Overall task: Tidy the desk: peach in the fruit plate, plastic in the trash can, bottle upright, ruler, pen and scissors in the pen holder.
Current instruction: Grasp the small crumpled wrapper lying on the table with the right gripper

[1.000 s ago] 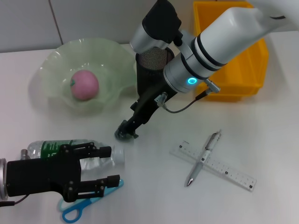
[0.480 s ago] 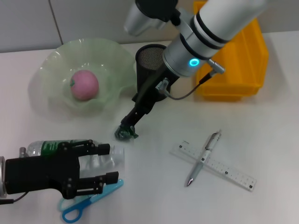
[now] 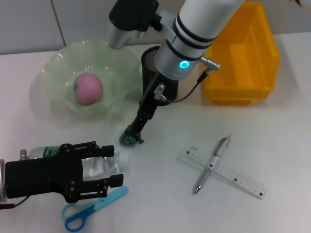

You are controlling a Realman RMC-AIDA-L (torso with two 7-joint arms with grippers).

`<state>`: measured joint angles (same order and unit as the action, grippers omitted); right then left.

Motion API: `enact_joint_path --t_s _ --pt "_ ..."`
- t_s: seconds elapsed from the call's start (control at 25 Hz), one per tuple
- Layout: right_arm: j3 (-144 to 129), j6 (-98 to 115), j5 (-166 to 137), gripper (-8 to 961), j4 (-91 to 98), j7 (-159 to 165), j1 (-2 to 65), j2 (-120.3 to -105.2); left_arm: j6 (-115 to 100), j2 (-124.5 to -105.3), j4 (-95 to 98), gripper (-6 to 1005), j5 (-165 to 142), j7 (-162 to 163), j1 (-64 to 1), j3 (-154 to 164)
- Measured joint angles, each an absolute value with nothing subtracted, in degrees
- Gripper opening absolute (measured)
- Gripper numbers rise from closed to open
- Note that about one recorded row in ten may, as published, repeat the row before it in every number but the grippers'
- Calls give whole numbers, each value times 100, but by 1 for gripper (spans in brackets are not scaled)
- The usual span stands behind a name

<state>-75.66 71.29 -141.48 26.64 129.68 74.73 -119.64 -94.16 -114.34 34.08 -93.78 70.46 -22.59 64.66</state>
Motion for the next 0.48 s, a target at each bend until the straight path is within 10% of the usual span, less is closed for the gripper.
enact_joint_path --t_s 0.48 --pt "-7614 6791 -13940 785 2563 12822 7242 -11984 -9396 -11427 3387 727 -9380 7049 -2329 6469"
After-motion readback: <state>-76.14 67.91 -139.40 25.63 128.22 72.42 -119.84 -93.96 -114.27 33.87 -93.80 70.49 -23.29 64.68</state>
